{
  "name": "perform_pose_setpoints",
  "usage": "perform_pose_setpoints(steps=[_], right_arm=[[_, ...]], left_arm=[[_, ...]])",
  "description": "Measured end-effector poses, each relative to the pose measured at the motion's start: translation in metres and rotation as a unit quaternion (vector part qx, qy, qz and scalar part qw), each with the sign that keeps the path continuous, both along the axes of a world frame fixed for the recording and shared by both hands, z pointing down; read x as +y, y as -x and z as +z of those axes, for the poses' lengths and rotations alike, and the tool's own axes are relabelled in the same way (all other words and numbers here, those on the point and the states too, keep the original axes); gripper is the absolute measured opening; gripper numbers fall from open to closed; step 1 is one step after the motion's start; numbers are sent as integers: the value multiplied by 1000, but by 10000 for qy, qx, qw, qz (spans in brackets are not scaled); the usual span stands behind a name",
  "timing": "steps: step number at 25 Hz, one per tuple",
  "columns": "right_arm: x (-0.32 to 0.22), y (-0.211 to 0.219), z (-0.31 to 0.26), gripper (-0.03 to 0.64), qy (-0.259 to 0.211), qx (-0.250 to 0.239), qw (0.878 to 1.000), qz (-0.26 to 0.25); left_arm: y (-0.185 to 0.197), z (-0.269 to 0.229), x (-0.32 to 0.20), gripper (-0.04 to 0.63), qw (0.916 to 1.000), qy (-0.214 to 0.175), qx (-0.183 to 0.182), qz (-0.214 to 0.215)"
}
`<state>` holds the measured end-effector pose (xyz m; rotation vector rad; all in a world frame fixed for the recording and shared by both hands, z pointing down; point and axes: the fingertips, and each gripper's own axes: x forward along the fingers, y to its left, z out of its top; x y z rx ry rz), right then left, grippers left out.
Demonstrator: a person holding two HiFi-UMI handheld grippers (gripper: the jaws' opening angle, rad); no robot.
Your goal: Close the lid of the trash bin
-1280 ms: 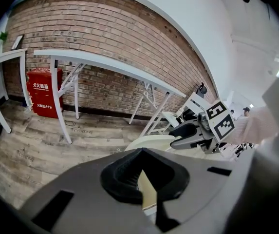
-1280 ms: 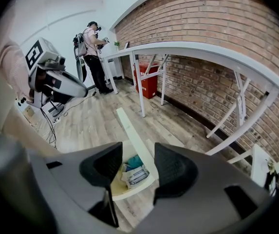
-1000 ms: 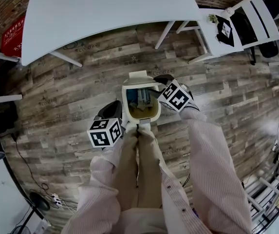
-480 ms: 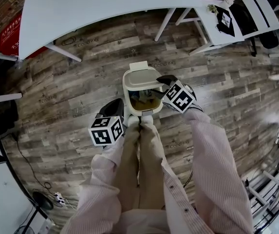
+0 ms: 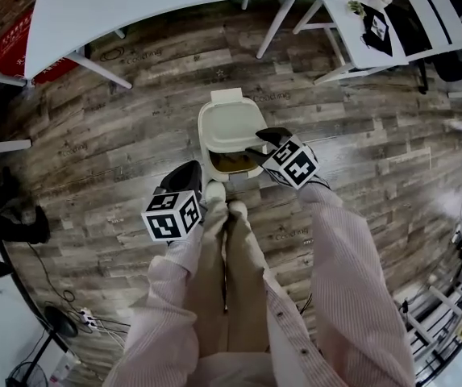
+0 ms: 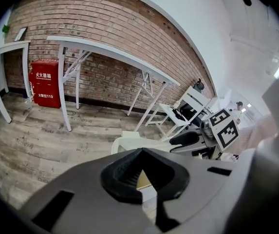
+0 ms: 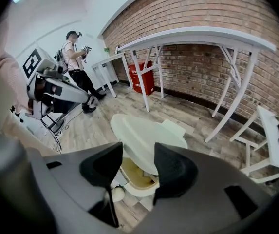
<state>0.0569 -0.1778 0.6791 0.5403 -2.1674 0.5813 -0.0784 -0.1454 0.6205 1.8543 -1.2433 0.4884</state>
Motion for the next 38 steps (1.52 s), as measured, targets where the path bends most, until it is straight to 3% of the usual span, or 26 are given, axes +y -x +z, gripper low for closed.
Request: perform_pose_setpoints(steps=[6, 20, 31, 33, 36, 38], right_arm=[[23, -3, 16, 210, 153, -74, 9999, 5], [46, -9, 47, 207, 532, -588, 9942, 721], [71, -12, 89, 204, 745, -734, 9906, 884], [69, -15, 96, 169, 674, -691, 9903, 1003], [61, -21, 106, 10, 349, -497, 9926, 1049], [61, -21, 113, 5, 259, -412, 9942, 963]], left_arm=[[-7, 3, 21, -6, 9998, -61, -37, -177], [-11, 20, 59, -6, 9986, -122, -126, -508], [-14, 58, 84, -6, 9983, 28, -169, -552], [-15, 64, 85, -6, 9984, 34, -158, -542], [-17, 73, 82, -6, 9986, 0, -138, -503], [-18, 80, 80, -6, 9988, -9, -127, -477]])
